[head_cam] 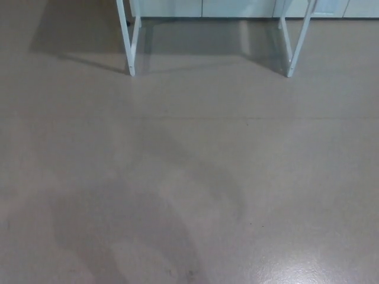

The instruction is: The robot picks up a bottle from a person using its left hand and walk towards the table in frontand put the bottle on the table.

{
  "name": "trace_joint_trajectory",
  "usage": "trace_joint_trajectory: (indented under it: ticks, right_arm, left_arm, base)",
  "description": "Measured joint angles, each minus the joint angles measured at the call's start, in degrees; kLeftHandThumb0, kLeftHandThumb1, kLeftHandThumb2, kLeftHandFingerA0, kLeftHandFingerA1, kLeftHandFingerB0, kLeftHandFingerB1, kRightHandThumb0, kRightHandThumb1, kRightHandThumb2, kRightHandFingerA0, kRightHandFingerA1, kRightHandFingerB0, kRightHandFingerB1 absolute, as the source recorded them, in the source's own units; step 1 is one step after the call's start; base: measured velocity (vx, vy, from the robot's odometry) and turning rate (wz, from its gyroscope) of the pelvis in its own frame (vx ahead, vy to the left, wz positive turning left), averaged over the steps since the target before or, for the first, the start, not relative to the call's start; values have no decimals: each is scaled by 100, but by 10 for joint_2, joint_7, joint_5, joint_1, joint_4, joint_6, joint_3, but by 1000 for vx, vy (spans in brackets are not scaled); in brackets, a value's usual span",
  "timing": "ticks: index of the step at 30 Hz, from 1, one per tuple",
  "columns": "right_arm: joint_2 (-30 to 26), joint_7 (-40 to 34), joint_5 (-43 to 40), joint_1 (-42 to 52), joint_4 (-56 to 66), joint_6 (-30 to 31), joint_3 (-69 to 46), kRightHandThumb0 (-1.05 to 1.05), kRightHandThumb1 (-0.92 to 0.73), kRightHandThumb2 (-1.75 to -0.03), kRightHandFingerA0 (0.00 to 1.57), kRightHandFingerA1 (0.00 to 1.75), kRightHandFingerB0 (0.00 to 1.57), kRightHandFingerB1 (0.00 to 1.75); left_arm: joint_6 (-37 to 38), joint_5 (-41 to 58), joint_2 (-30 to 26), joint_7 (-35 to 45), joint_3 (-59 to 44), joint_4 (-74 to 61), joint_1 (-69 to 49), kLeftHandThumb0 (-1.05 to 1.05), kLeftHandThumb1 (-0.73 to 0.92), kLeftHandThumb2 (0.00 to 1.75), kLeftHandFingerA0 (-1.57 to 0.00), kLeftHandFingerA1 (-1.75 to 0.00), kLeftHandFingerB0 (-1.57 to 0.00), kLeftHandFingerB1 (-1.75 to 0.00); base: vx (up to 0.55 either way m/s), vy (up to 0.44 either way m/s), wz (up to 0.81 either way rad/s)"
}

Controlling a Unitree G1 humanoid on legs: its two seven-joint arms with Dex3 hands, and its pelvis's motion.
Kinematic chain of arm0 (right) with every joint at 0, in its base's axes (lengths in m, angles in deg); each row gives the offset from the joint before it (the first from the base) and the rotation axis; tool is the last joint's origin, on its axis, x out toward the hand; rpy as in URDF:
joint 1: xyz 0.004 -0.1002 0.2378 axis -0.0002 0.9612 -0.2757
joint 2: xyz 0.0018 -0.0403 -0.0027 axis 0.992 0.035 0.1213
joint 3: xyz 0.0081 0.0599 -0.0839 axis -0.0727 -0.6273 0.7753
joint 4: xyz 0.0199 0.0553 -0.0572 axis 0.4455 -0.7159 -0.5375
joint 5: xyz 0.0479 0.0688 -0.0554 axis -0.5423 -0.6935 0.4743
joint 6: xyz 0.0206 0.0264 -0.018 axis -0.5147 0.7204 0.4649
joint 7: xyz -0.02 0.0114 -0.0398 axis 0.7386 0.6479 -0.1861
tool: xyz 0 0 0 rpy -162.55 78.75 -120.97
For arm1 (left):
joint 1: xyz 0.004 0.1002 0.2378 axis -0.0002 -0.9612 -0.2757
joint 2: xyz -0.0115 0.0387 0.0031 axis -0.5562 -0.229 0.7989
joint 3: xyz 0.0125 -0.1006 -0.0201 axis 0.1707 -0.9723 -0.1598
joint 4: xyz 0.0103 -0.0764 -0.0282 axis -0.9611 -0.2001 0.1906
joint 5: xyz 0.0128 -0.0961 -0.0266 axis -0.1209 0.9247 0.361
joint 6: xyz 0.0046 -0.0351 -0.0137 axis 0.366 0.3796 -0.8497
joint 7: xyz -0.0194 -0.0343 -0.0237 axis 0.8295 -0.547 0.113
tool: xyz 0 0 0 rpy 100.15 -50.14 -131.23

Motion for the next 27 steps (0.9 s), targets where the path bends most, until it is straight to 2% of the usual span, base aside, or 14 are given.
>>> trace_joint_trajectory:
  ticks: [4, 5, 10, 11, 15, 16, 20, 21, 23, 24, 26, 27]
  right_arm:
    - [0, 0, 1, 4, -1, -7, 1, -25, -73, -61, 66, 49, 53, 41]
    - [0, 0, 1, 4, -1, -8, 1, -25, -72, -61, 67, 49, 53, 41]
    - [0, 0, 1, 5, -8, -16, 1, -24, -73, -61, 66, 49, 52, 41]
    - [0, 0, 1, 7, -10, -18, 1, -25, -73, -61, 67, 50, 51, 41]
    - [0, 0, 1, 8, -18, -22, 2, -25, -73, -61, 67, 50, 51, 41]
    - [0, 1, 1, 8, -19, -23, 2, -25, -73, -61, 67, 49, 48, 39]
    - [0, 3, 2, 8, -30, -24, 6, -25, -74, -61, 66, 48, 47, 39]
    - [0, 4, 3, 8, -32, -24, 7, -35, -62, -79, 62, 58, 43, 49]
    - [0, 5, 4, 8, -32, -24, 10, -34, -64, -78, 61, 57, 43, 48]
    - [0, 7, 4, 7, -31, -24, 13, -26, -74, -61, 66, 48, 45, 38]
    - [0, 9, 6, 3, -30, -24, 17, -26, -74, -61, 66, 48, 45, 38]
    - [0, 9, 6, 1, -30, -24, 18, -26, -75, -61, 65, 48, 44, 38]
  left_arm:
    - [8, 0, 0, 2, -3, 5, -5, -45, 49, 84, -51, -71, -28, -54]
    - [9, 0, 0, 3, -4, 6, -5, -40, 65, 59, -50, -65, -31, -45]
    - [19, -2, -3, 2, -3, 7, -6, -43, 65, 58, -51, -62, -27, -42]
    - [25, -1, -3, 2, -5, 6, -9, -46, 50, 85, -48, -70, -23, -52]
    - [45, 3, 2, 1, -16, -9, -14, -46, 50, 85, -48, -70, -23, -52]
    - [48, 4, 4, 1, -17, -11, -14, -44, 65, 58, -51, -67, -25, -39]
    - [64, 5, 12, 1, -20, -29, -21, -42, 65, 59, -50, -64, -25, -39]
    - [66, 5, 14, 1, -21, -32, -22, -40, 63, 59, -47, -61, -26, -39]
    - [73, 5, 15, 1, -23, -38, -23, -39, 62, 58, -46, -62, -25, -39]
    - [76, 6, 15, 2, -25, -44, -23, -39, 61, 58, -45, -61, -26, -39]
    - [86, 9, 15, 4, -31, -57, -23, -39, 61, 58, -45, -61, -26, -39]
    - [89, 10, 15, 5, -32, -60, -24, -34, 57, 57, -38, -50, -29, -33]
  base:
    - [0, 0, 0]
    - [0, 0, 0]
    - [0, 0, 0]
    - [0, 0, 0]
    - [0, 0, 0]
    - [0, 0, 0]
    - [0, 0, 0]
    - [0, 0, 0]
    - [0, 0, 0]
    - [0, 0, 0]
    - [0, 0, 0]
    - [0, 0, 0]
